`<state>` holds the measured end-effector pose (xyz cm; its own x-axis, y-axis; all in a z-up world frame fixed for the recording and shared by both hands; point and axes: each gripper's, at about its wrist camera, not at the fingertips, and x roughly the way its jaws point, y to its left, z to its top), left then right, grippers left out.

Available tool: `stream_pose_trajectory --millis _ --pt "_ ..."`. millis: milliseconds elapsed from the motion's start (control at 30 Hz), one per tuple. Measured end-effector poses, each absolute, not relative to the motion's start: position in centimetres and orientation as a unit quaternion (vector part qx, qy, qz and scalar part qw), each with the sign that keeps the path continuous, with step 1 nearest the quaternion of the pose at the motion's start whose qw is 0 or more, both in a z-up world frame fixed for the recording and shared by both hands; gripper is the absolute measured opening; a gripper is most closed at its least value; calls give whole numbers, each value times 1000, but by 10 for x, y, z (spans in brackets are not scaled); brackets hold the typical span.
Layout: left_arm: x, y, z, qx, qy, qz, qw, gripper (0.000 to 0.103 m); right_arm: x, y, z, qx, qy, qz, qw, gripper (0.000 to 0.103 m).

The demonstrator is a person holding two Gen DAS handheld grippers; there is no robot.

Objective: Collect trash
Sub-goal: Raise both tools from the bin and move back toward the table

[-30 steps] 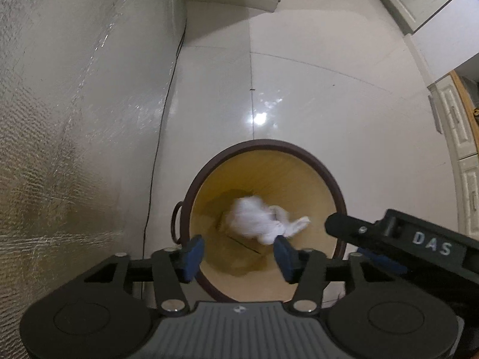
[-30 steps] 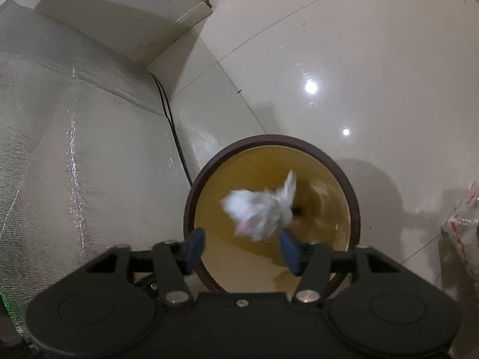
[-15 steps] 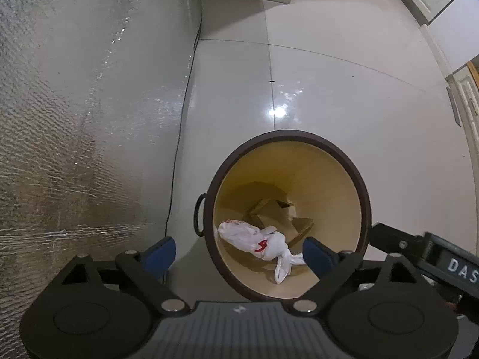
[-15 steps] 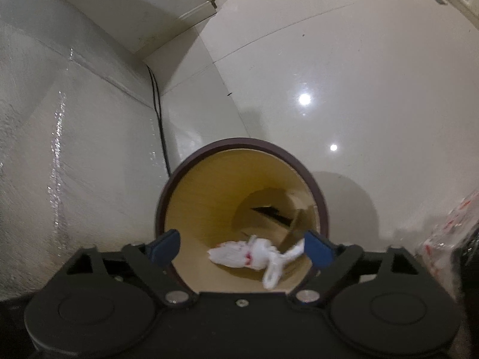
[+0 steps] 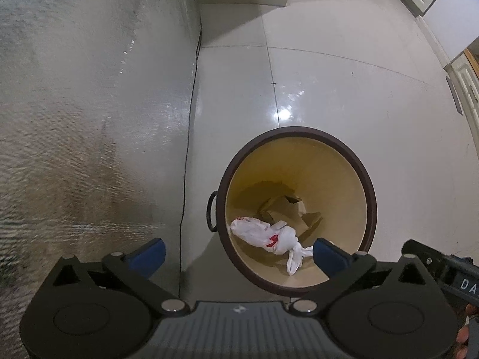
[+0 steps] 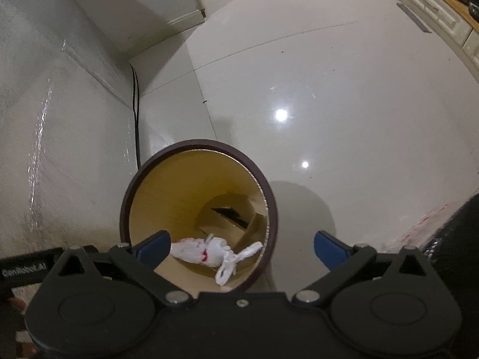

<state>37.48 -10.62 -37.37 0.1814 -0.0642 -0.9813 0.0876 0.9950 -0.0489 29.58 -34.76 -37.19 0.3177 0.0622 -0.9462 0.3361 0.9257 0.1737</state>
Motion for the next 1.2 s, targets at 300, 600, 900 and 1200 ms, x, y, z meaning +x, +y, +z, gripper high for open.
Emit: stream_pose_trajectory --millis 300,600,900,1200 --pt "343 -104 -330 5 593 -53 803 103 261 -357 -347 171 556 -95 808 103" --pt "299 -107 -284 8 558 -70 827 103 216 -358 -286 141 513 -85 842 103" --pt "248 -113 -225 14 516 -108 850 103 161 -370 -213 144 456 -88 874 103" --pt "194 -113 -141 6 441 -137 887 103 107 -375 -142 129 394 -110 903 103"
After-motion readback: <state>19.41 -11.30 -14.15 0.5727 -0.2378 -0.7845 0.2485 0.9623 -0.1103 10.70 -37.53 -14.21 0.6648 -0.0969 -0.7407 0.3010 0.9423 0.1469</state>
